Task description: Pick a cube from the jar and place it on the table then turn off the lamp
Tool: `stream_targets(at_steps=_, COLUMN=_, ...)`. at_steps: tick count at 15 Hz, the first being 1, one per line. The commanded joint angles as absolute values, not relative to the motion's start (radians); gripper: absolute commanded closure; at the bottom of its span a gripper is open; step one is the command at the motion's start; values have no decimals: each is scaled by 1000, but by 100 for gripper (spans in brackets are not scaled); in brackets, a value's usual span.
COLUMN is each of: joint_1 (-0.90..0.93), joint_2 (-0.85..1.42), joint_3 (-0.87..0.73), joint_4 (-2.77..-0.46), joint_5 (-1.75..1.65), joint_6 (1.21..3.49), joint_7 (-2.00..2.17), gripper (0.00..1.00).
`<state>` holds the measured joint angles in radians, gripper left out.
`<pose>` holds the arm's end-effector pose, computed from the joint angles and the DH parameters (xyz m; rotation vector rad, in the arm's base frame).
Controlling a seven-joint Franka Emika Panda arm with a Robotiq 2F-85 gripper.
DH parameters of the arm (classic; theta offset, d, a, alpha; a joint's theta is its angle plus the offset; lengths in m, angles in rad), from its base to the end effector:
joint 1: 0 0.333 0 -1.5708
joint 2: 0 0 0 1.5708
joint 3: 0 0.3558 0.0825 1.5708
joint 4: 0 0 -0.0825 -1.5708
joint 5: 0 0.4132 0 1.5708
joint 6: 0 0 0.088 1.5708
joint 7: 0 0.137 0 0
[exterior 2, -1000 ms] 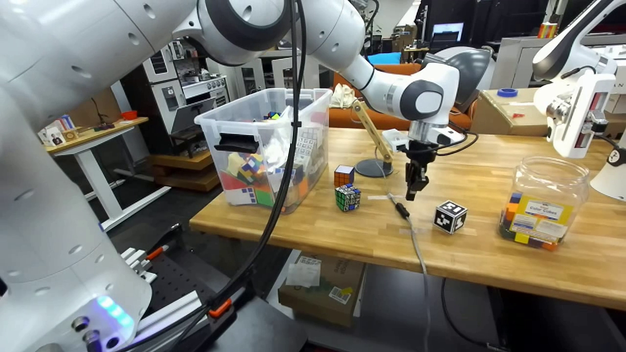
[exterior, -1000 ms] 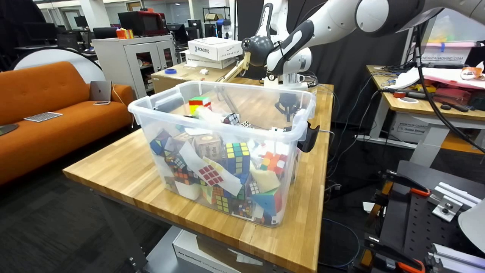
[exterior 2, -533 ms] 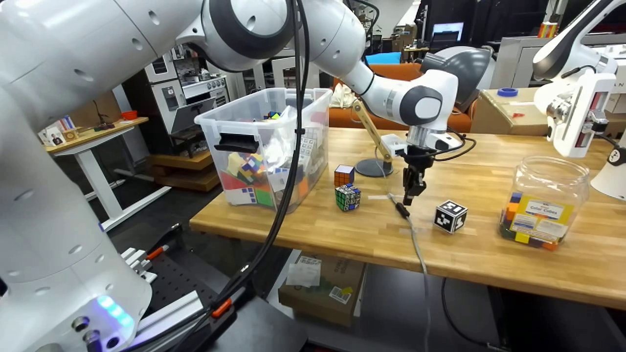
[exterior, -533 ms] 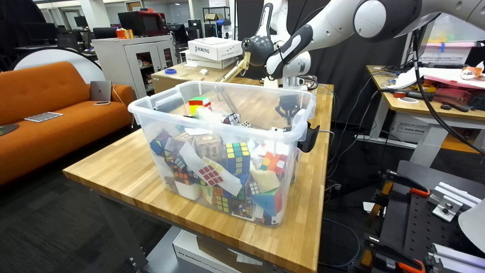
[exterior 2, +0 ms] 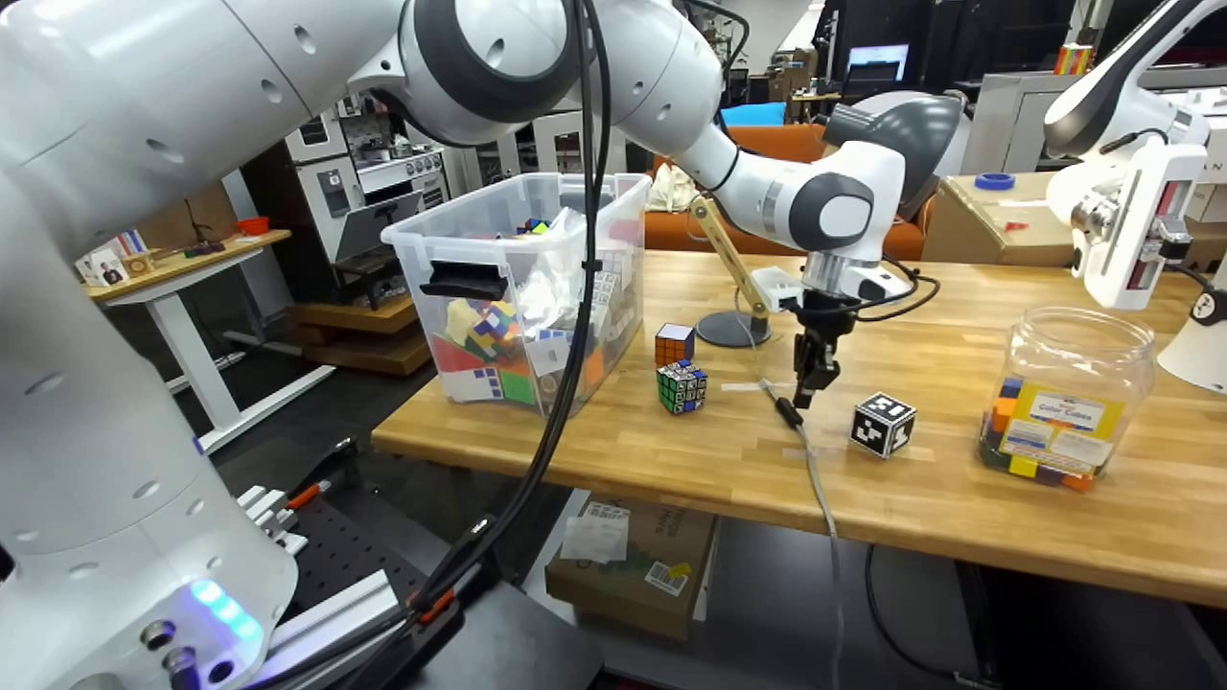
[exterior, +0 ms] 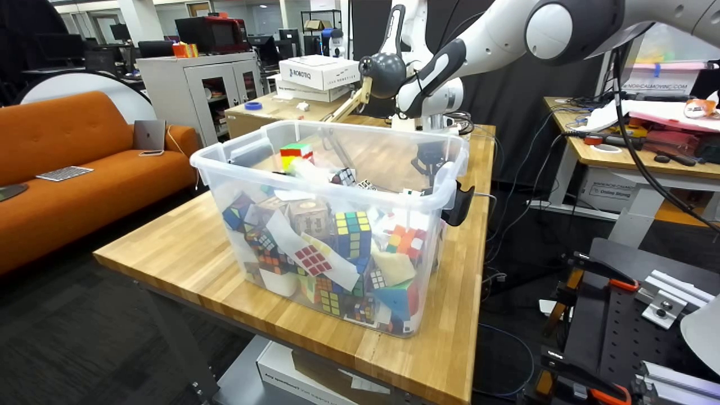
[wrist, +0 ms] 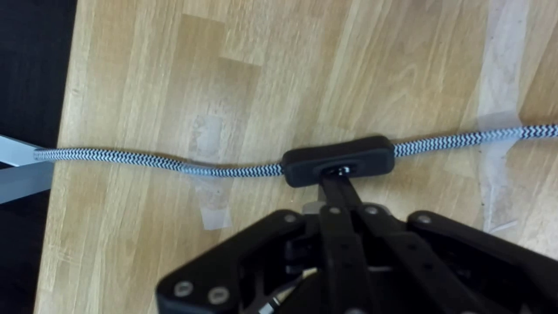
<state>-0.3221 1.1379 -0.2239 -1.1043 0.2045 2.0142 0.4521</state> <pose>0.7085 -0.3533 0.0725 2.7164 -1.4818 -0.3177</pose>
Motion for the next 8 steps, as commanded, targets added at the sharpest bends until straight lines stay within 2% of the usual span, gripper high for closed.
stream_targets(at_steps=1, joint_1=-344, joint_2=1163, joint_3=-211, joint_4=-1051, joint_5=207, joint_6=1962, joint_7=459, gripper=100)
stream_targets(at_steps=8, joint_1=-346, joint_2=1168, joint_3=-209, joint_4=-1044, joint_5=208, joint_6=1944, joint_7=460, gripper=100)
